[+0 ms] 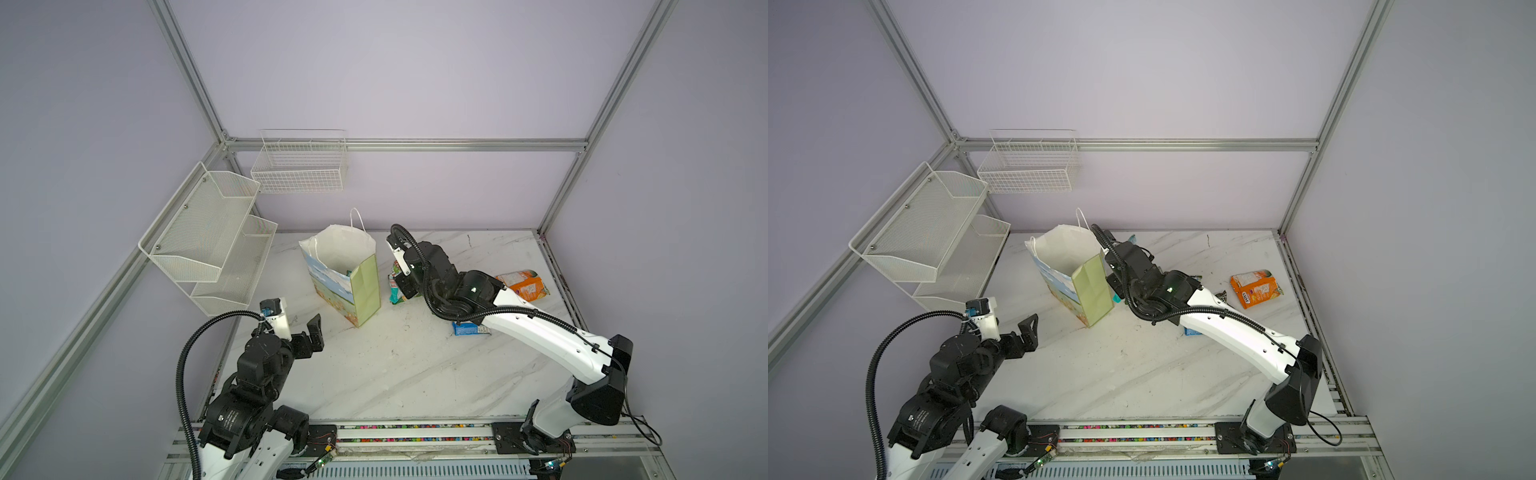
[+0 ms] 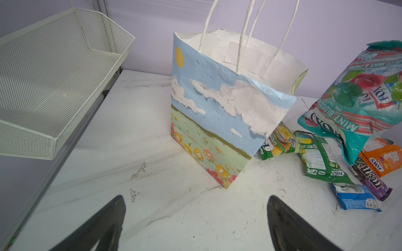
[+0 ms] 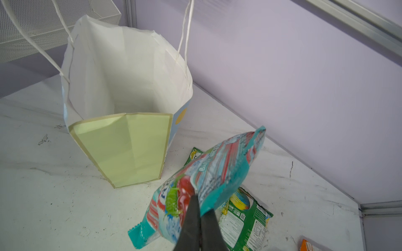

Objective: Place the snacks into the paper bag
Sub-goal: 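Carry the teal candy bag with the right gripper over the paper bag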

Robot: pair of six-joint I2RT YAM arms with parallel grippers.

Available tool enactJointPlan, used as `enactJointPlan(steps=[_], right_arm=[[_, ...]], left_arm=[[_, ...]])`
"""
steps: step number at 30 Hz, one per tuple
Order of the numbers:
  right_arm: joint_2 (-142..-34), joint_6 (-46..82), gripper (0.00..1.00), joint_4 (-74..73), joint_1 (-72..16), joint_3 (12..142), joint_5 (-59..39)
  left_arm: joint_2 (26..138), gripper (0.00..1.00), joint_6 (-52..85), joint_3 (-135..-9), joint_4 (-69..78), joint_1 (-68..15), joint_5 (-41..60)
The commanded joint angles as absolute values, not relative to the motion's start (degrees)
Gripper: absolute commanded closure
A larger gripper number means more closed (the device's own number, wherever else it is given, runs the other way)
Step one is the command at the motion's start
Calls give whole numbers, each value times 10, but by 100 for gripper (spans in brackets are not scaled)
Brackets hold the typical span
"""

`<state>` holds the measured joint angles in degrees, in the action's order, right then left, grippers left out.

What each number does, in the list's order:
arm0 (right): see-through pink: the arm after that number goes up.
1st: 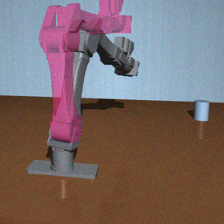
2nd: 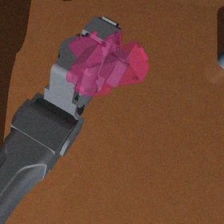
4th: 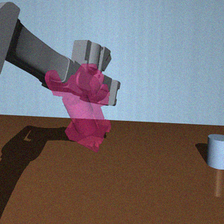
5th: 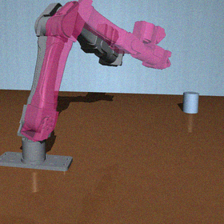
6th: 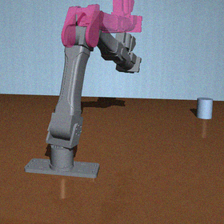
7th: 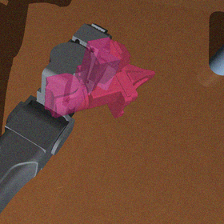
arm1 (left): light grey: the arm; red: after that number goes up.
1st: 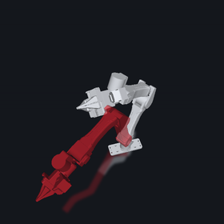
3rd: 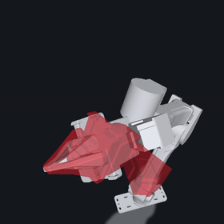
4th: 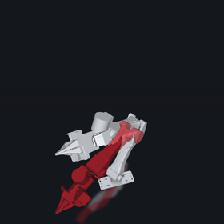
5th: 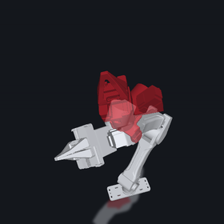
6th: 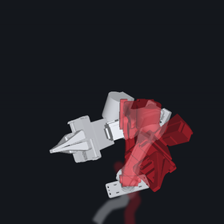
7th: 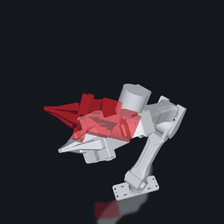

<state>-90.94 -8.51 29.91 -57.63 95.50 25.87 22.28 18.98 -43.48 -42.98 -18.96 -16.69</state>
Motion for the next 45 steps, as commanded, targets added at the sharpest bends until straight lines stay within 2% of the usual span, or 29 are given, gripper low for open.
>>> enactJointPlan(steps=[1, 11, 31, 45], right_arm=[[-917, -120, 100, 305, -589, 987, 305], [-938, -165, 100, 316, -631, 1036, 365], [-945, -271, 100, 240, -713, 1073, 475], [-942, -346, 100, 167, -740, 1078, 498]], left_arm=[[223, 0, 193, -428, -417, -193, -163], [221, 0, 194, -428, -417, -193, -165], [218, 0, 193, -429, -417, -193, -164], [219, 0, 194, -428, -417, -193, -165]])
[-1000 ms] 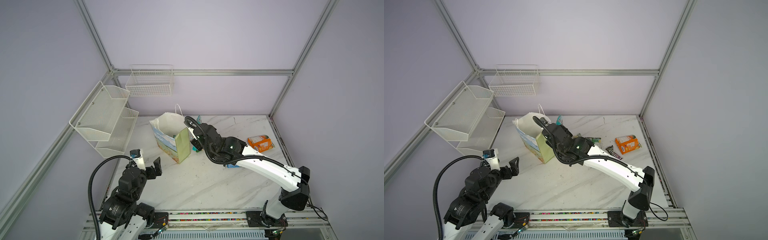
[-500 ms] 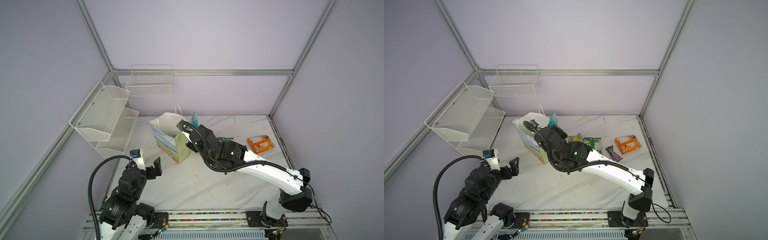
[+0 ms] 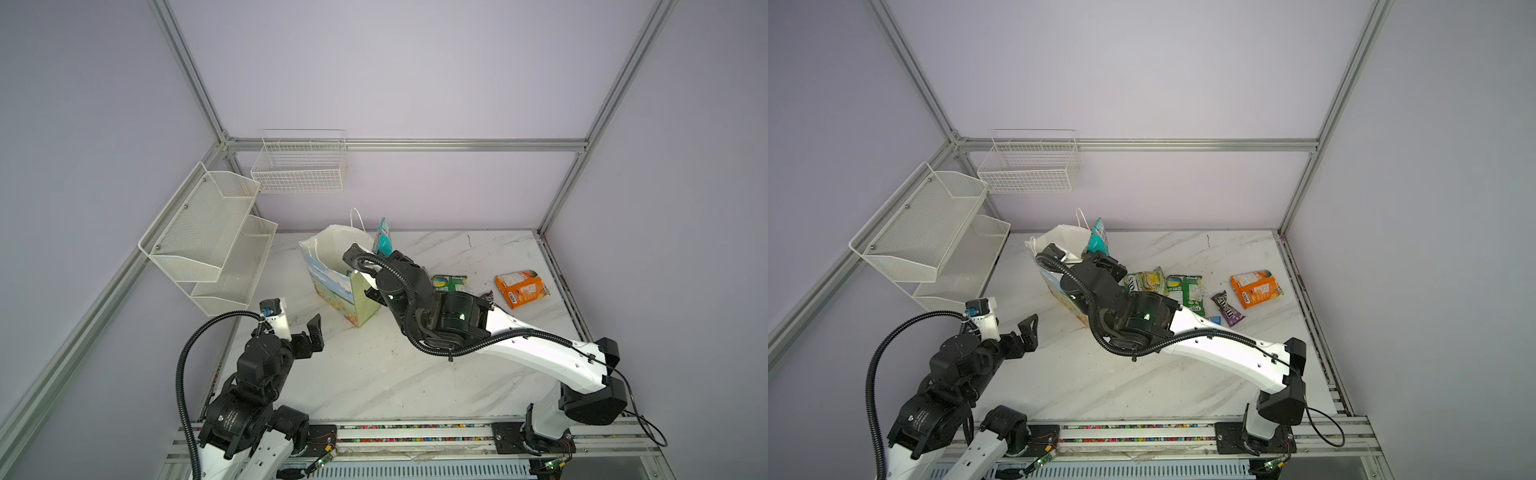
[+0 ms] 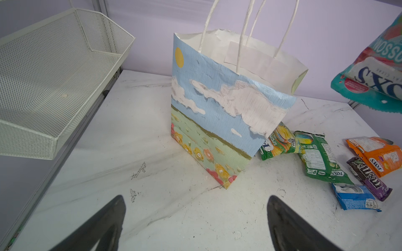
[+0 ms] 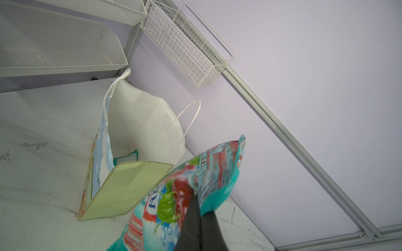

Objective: Place the snacks into the paper bag
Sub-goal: 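Carry the teal candy bag with the right gripper over the paper bag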

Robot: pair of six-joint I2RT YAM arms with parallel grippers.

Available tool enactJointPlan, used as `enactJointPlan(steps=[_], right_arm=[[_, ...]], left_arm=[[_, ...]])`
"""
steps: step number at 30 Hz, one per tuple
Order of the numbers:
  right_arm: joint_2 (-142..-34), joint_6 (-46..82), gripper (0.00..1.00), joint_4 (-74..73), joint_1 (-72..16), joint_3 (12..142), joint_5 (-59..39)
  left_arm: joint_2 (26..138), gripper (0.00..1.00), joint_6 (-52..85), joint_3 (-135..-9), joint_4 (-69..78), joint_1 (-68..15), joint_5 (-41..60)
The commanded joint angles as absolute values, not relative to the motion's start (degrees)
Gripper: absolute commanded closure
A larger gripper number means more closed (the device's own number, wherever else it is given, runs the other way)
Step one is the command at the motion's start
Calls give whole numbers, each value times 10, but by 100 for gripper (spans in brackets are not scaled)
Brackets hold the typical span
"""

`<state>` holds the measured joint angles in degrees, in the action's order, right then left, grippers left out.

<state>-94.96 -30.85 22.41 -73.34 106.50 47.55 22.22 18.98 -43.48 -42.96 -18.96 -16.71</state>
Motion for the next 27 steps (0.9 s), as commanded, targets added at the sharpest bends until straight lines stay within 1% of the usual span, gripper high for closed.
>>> enactJointPlan(steps=[1, 17, 27], right_arm=[[-944, -353, 100, 160, -742, 1078, 500], [-962, -435, 100, 81, -751, 1082, 497], [-969, -476, 100, 39, -751, 1080, 437]], left_arm=[[219, 0, 194, -428, -417, -193, -165], [217, 0, 193, -428, -417, -193, -165], [215, 0, 193, -428, -417, -193, -164]])
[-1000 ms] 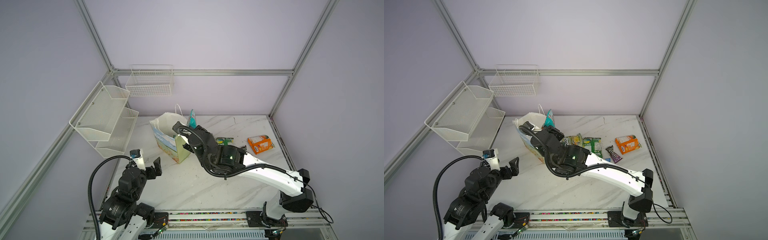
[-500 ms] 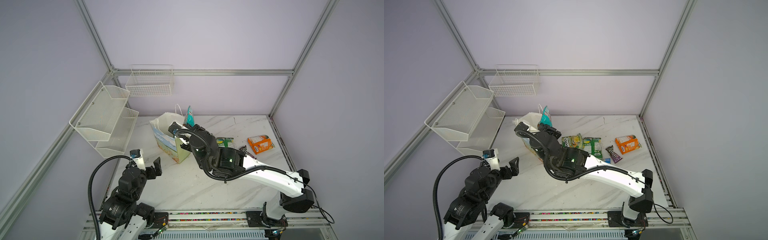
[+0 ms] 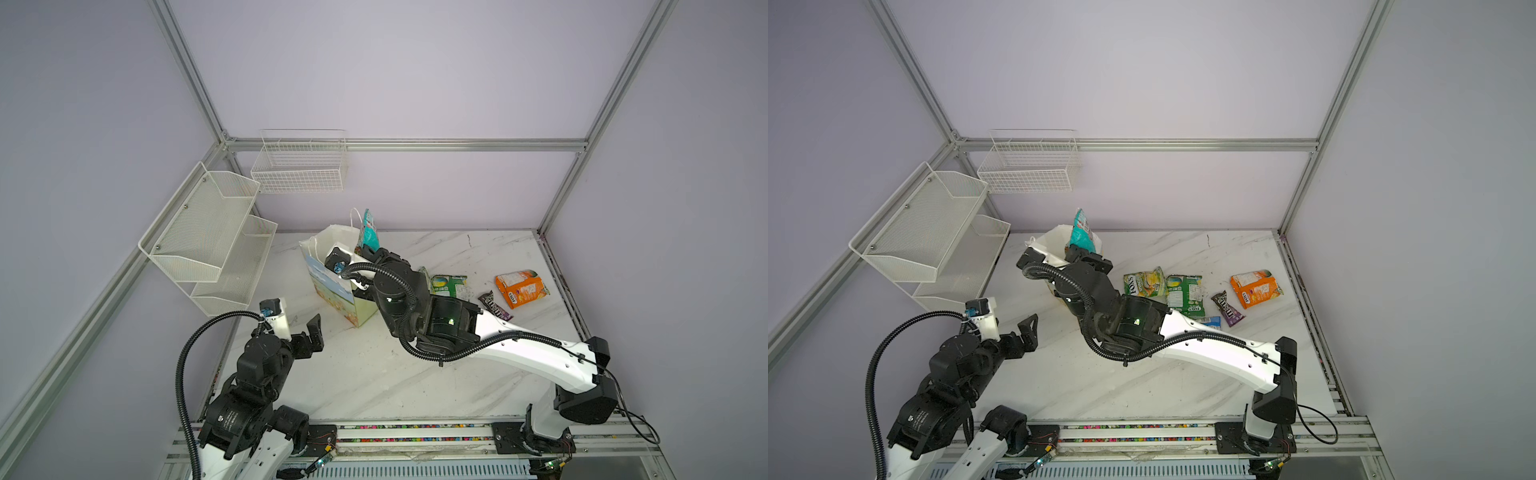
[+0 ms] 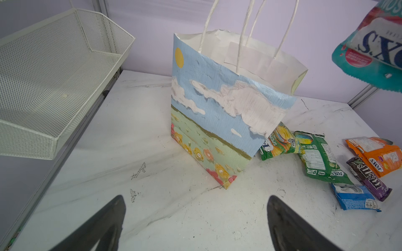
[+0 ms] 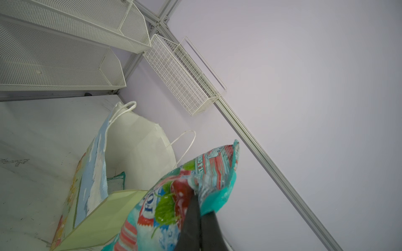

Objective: Place the snacks into the paper bag
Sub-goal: 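Carry the teal candy bag with the right gripper over the paper bag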

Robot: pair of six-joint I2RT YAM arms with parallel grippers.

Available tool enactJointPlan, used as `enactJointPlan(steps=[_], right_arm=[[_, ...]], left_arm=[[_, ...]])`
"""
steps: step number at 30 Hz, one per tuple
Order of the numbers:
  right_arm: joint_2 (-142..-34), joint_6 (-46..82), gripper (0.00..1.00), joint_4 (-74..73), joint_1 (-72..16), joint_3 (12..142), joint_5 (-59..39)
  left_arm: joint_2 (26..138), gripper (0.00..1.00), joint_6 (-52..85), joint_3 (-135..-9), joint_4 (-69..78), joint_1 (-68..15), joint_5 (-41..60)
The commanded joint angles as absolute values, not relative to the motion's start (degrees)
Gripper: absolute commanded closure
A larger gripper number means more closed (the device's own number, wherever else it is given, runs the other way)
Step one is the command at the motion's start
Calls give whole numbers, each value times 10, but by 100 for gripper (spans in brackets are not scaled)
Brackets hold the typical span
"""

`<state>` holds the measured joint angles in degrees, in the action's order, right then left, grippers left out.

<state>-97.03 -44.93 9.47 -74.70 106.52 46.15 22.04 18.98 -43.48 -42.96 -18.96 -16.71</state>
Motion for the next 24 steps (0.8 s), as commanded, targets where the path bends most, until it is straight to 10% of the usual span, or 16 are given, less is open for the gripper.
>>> enactJointPlan(steps=[1, 24], right_arm=[[-969, -476, 100, 38, -751, 1080, 430], [-983, -491, 100, -10, -697, 1073, 308]], left_arm=[[215, 0, 194, -428, -417, -193, -164], [213, 0, 193, -428, -416, -193, -166]])
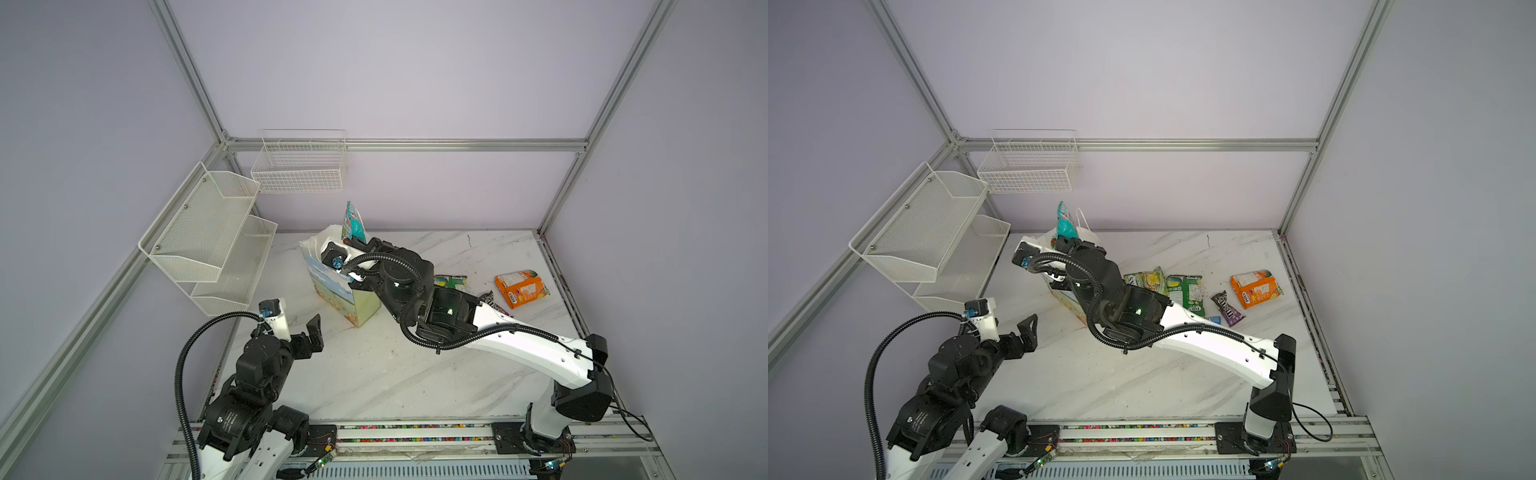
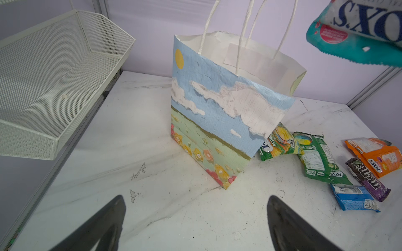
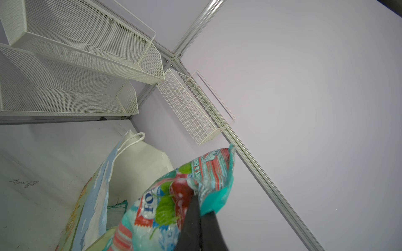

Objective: Place the snacks into the paper bag
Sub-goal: 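Carry the teal candy bag with the right gripper over the paper bag, then lower the teal candy bag into the paper bag's opening with the right gripper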

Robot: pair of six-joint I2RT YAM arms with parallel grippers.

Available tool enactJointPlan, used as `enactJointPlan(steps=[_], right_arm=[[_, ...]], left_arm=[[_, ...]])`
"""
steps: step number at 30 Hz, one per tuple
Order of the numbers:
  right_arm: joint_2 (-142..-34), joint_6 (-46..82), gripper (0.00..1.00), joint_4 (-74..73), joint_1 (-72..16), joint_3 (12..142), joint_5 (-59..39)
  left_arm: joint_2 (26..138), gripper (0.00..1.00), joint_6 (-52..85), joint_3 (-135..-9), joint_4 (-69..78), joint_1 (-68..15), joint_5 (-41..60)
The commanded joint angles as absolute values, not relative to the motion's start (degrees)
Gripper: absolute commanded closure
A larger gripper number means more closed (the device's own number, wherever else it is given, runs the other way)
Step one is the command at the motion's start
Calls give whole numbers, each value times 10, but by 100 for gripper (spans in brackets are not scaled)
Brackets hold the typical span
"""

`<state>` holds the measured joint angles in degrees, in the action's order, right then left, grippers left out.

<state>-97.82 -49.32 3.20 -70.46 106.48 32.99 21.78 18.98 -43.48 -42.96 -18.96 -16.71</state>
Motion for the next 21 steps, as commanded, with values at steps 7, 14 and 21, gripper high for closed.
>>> enactJointPlan(steps=[7, 14, 21], right_arm=[[-1002, -489, 100, -10, -679, 1093, 287], [-1024, -490, 100, -9, -667, 1114, 275], [-1046, -491, 100, -9, -658, 1136, 266]], left_arm=[[214, 0, 194, -428, -416, -193, -166], [214, 0, 193, -428, -416, -193, -166], [214, 0, 193, -427, -416, -193, -165]])
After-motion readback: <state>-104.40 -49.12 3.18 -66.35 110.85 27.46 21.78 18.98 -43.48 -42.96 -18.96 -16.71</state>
